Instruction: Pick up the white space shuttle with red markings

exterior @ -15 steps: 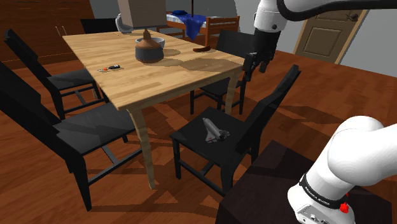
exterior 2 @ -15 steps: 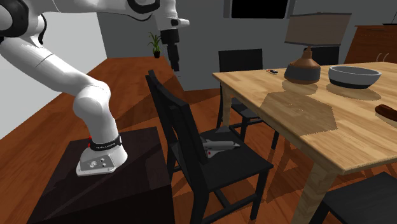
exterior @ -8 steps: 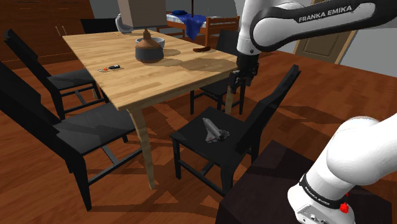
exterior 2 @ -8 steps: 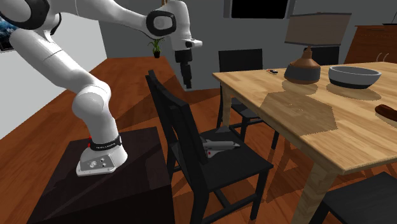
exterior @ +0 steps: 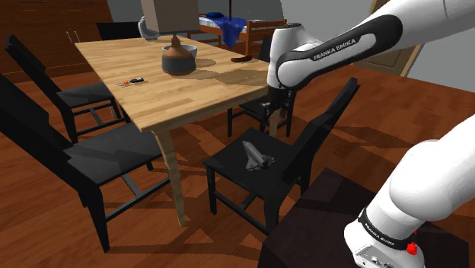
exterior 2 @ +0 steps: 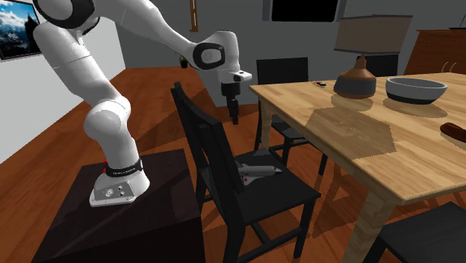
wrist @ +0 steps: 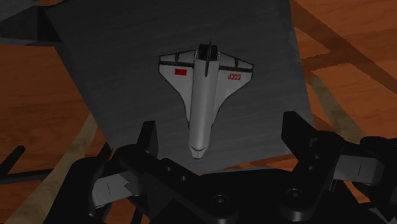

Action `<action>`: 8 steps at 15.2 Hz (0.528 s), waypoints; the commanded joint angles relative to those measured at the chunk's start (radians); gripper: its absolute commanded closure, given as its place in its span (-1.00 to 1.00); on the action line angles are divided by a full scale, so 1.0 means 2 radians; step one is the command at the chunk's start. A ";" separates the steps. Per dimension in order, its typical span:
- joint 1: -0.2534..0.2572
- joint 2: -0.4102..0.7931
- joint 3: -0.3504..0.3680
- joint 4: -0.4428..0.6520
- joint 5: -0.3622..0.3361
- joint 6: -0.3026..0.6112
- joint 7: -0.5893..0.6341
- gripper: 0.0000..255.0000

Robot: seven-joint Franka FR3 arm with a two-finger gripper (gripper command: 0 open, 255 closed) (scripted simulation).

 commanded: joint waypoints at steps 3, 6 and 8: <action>-0.008 0.078 -0.002 0.015 -0.010 0.061 0.017 -1.00; -0.013 0.136 -0.004 0.033 -0.019 0.099 0.031 -1.00; -0.016 0.175 -0.006 0.048 -0.024 0.122 0.040 -1.00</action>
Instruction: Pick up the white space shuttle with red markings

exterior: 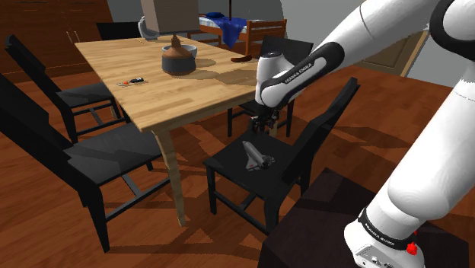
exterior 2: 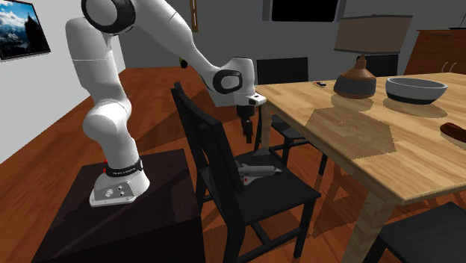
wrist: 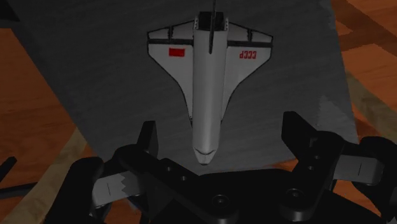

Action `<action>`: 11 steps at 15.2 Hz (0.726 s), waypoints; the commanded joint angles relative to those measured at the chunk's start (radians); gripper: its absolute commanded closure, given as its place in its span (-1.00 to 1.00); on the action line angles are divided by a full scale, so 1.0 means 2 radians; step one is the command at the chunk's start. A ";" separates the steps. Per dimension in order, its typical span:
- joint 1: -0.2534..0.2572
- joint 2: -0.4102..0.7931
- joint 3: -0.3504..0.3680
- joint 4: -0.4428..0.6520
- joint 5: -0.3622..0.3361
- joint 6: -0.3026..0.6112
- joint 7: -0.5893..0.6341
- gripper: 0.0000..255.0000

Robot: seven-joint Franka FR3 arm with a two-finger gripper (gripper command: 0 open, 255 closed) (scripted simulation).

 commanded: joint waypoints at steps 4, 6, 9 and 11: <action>-0.004 0.097 -0.007 0.042 -0.013 0.052 0.023 -1.00; -0.004 0.136 -0.011 0.065 -0.016 0.068 0.030 -1.00; -0.005 0.195 -0.016 0.103 -0.019 0.087 0.039 -1.00; -0.004 0.202 -0.017 0.104 -0.020 0.093 0.040 -1.00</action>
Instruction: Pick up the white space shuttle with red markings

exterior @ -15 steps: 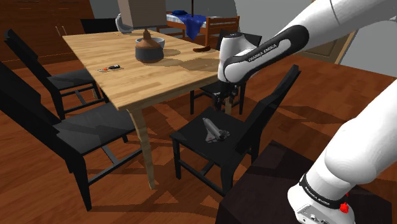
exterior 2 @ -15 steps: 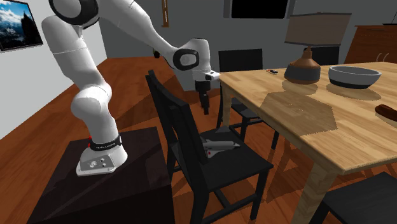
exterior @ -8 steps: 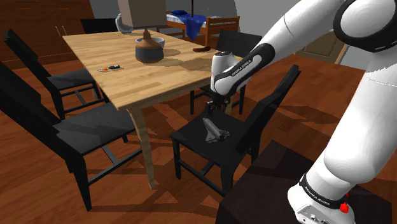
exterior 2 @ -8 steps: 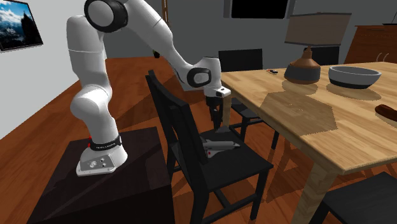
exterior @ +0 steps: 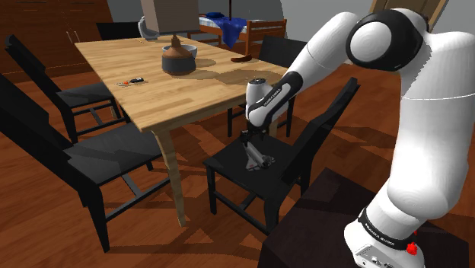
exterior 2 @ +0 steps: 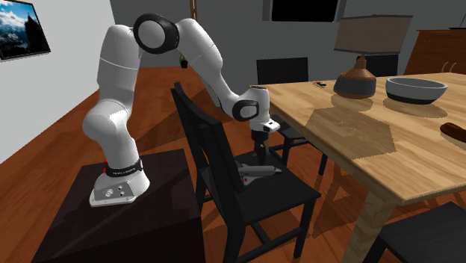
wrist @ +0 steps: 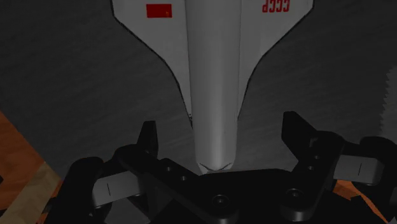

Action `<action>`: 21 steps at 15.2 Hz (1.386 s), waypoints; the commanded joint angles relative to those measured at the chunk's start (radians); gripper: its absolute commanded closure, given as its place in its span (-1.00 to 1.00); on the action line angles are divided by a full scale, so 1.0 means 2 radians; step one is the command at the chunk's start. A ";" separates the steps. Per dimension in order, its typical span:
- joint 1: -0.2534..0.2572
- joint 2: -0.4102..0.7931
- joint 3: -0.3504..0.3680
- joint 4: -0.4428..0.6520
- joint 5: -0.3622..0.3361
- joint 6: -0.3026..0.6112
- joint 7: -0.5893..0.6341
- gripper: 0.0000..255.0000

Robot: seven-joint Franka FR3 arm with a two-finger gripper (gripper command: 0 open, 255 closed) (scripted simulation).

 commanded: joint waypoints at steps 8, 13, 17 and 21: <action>0.003 0.047 -0.006 0.010 -0.008 0.038 0.009 -1.00; 0.004 0.047 -0.006 0.010 -0.008 0.037 0.010 1.00; 0.004 0.047 -0.006 0.010 -0.008 0.037 0.010 1.00; 0.001 0.029 -0.004 0.007 -0.005 0.023 0.005 1.00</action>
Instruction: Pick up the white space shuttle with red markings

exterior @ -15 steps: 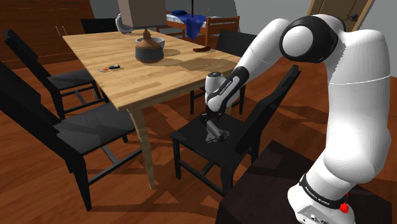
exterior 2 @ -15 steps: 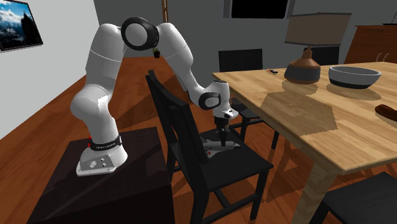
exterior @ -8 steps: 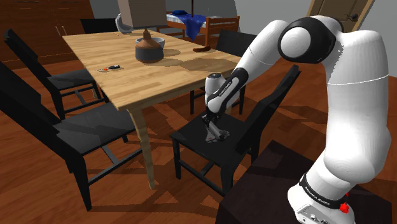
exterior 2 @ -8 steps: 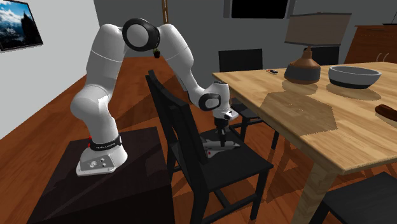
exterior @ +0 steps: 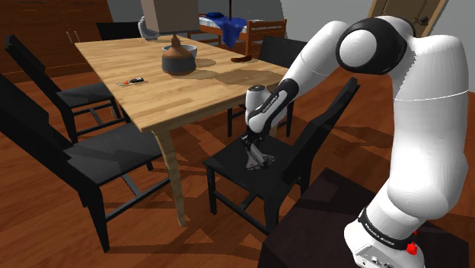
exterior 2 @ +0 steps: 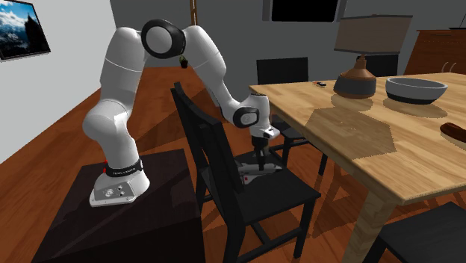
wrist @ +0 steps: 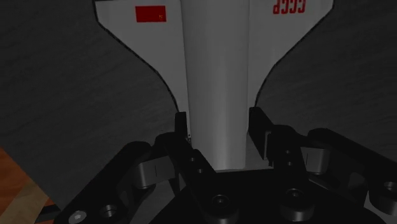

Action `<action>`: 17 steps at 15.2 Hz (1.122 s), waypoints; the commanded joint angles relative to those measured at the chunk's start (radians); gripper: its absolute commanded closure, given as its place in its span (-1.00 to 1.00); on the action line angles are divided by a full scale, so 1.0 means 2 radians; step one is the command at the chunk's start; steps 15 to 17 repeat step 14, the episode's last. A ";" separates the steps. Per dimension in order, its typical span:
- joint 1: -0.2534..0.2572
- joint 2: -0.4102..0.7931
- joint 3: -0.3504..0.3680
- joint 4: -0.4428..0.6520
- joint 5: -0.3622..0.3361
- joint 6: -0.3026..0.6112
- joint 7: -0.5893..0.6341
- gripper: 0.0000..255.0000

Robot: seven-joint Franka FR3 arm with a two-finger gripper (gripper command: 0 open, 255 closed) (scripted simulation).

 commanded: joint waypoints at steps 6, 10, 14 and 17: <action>-0.004 -0.039 0.006 -0.003 0.008 -0.036 -0.009 1.00; -0.005 -0.061 0.008 -0.003 0.013 -0.058 -0.015 1.00; -0.006 -0.073 0.009 -0.002 0.016 -0.070 -0.018 1.00; -0.006 -0.073 0.009 -0.002 0.016 -0.070 -0.018 1.00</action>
